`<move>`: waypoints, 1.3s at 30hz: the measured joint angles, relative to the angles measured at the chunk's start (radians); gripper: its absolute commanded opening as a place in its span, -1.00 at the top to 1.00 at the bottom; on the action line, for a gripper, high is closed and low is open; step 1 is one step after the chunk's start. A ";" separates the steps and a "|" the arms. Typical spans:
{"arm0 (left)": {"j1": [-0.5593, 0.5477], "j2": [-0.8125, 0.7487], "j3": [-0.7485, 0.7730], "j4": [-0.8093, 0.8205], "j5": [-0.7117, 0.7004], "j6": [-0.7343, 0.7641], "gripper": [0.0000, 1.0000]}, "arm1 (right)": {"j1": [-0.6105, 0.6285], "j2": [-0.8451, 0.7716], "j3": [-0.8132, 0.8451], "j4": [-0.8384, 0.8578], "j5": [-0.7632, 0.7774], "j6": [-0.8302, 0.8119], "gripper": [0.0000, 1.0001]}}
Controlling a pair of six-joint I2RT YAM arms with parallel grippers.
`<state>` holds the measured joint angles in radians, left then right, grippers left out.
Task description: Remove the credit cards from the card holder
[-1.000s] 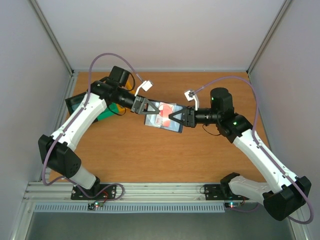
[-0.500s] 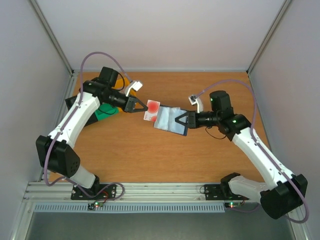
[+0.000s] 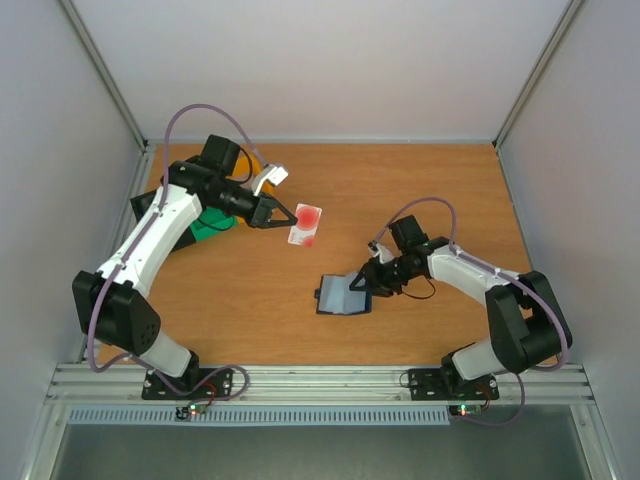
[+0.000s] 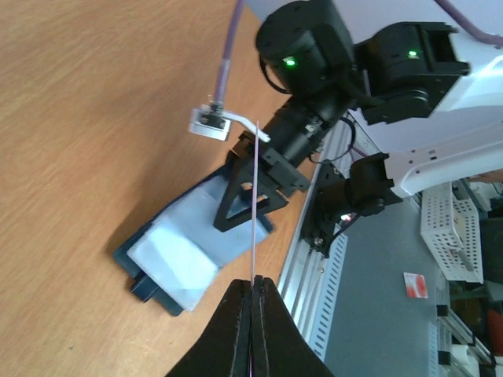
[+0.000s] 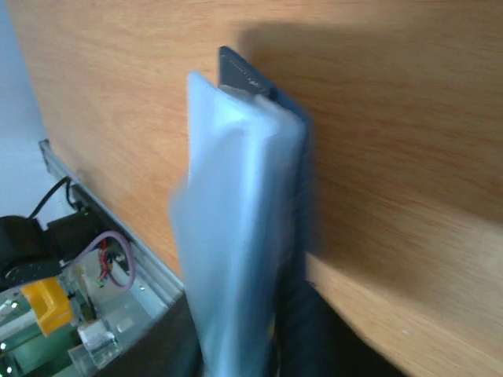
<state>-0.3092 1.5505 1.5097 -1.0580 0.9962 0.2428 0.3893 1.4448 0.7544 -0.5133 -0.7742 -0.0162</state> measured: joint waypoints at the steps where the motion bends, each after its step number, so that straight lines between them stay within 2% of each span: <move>1: -0.006 0.000 0.005 -0.006 0.003 0.001 0.99 | -0.004 0.010 0.001 -0.007 0.006 -0.003 -0.35; 3: -0.024 0.000 0.022 -0.027 0.010 0.006 0.99 | -0.023 0.011 0.003 -0.044 0.038 -0.005 -0.93; 8: -0.061 0.000 0.063 -0.091 0.040 0.051 1.00 | -0.071 -0.099 0.085 -0.256 0.296 -0.030 -0.97; 11: -0.088 0.000 0.077 -0.142 0.056 0.092 0.99 | -0.068 -0.234 0.220 -0.370 0.436 -0.060 -0.97; 14: -0.120 0.000 0.103 -0.203 0.073 0.151 0.99 | -0.038 -0.346 0.378 -0.423 0.492 -0.127 -0.97; 16: -0.142 0.001 0.129 -0.254 0.085 0.202 0.99 | 0.001 -0.406 0.468 -0.430 0.429 -0.193 -0.97; 21: -0.187 0.005 0.156 -0.355 0.102 0.323 0.99 | 0.042 -0.472 0.534 -0.373 0.080 -0.287 -0.91; 25: -0.217 0.015 0.156 -0.394 0.106 0.376 0.99 | 0.088 -0.412 0.546 -0.323 -0.069 -0.298 -0.75; 29: -0.235 0.018 0.156 -0.401 0.107 0.390 1.00 | 0.131 -0.332 0.550 -0.298 -0.097 -0.291 -0.50; 32: -0.241 0.021 0.156 -0.401 0.107 0.389 0.99 | 0.166 -0.297 0.557 -0.303 -0.089 -0.291 -0.18; 34: -0.243 0.024 0.156 -0.400 0.107 0.388 0.99 | 0.194 -0.273 0.570 -0.306 -0.084 -0.297 0.17; 36: -0.244 0.027 0.156 -0.399 0.107 0.382 1.00 | 0.211 -0.261 0.573 -0.305 -0.082 -0.299 0.43; 39: -0.245 0.028 0.156 -0.397 0.105 0.374 0.99 | 0.220 -0.251 0.573 -0.309 -0.077 -0.301 0.53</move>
<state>-0.5541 1.5784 1.6661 -1.4555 1.1015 0.6170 0.6090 1.1938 1.3270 -0.8219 -0.8513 -0.3176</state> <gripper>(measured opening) 0.007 0.281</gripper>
